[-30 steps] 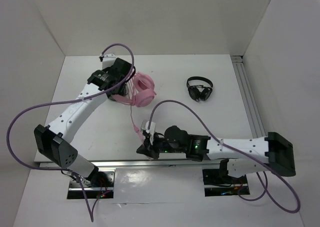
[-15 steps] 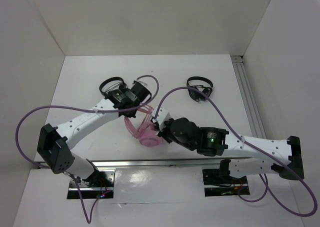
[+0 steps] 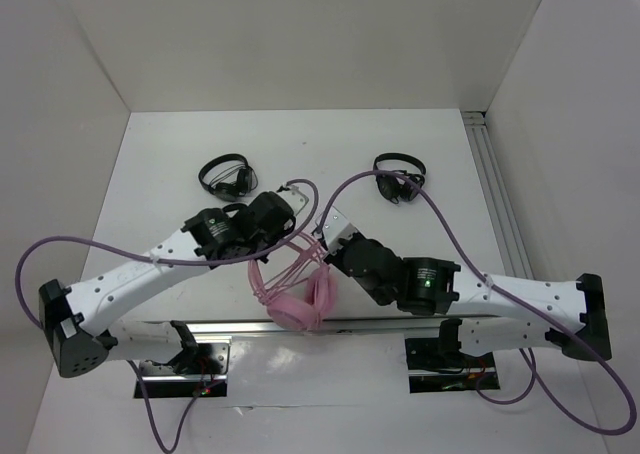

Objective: Wrap the headphones

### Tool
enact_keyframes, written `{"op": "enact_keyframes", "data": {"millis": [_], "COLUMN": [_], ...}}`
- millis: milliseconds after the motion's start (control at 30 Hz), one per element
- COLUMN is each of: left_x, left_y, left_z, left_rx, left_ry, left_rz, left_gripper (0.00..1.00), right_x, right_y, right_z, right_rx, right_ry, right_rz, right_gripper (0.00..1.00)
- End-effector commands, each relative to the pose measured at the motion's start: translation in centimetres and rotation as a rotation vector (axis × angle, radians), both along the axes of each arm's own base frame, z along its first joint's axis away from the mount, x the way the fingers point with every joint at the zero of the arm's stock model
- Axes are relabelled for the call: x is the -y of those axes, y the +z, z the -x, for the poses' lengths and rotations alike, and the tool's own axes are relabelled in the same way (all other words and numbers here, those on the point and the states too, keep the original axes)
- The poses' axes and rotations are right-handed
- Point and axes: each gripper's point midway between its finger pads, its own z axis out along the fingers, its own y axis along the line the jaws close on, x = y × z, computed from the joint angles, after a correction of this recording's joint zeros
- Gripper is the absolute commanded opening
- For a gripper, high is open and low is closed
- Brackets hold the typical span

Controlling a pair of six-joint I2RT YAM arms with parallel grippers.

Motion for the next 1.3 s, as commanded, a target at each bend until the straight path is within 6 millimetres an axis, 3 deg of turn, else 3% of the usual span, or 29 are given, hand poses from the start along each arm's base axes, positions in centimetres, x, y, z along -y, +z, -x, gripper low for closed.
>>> {"op": "enact_keyframes", "data": {"millis": [0, 267, 400, 533, 567, 833, 867, 967, 1100, 1267], "left_x": [1.6, 1.7, 1.3, 1.3, 1.4, 1.5, 1.4, 0.3, -0.9, 0.0], "left_y": [2.3, 7.3, 10.4, 13.0, 13.7, 14.4, 14.6, 15.1, 16.3, 16.4], "left_z": [1.4, 2.7, 2.7, 2.7, 2.7, 1.2, 0.9, -0.6, -2.2, -2.6], "left_rx": [0.001, 0.1, 0.173, 0.221, 0.235, 0.257, 0.262, 0.292, 0.333, 0.279], "left_ry": [-0.129, -0.217, -0.212, -0.215, -0.216, -0.138, -0.119, -0.015, 0.075, 0.038], "left_rz": [0.119, 0.276, 0.337, 0.386, 0.4, 0.389, 0.402, 0.43, 0.496, 0.579], "left_gripper": [0.0, 0.0, 0.0, 0.0, 0.0, 0.0, 0.0, 0.0, 0.0, 0.0], "right_x": [1.3, 1.8, 1.2, 0.5, 0.4, 0.9, 0.9, 1.4, 2.5, 3.6], "right_y": [2.8, 3.2, 1.8, 1.6, 1.3, 1.3, 1.3, 1.3, -0.3, -1.5], "right_z": [-1.5, -2.7, -2.5, -2.3, -2.2, -3.0, -3.0, -3.0, -2.8, -3.2], "right_rx": [0.089, 0.133, 0.1, 0.074, 0.071, 0.082, 0.078, 0.063, 0.04, 0.019], "right_ry": [-0.11, -0.145, -0.11, -0.079, -0.069, -0.119, -0.122, -0.138, -0.167, -0.227], "right_rz": [-0.103, -0.186, -0.194, -0.249, -0.25, -0.293, -0.301, -0.33, -0.338, -0.36], "right_gripper": [0.12, 0.15, 0.16, 0.2, 0.26, 0.49, 0.55, 0.66, 0.82, 0.86]}}
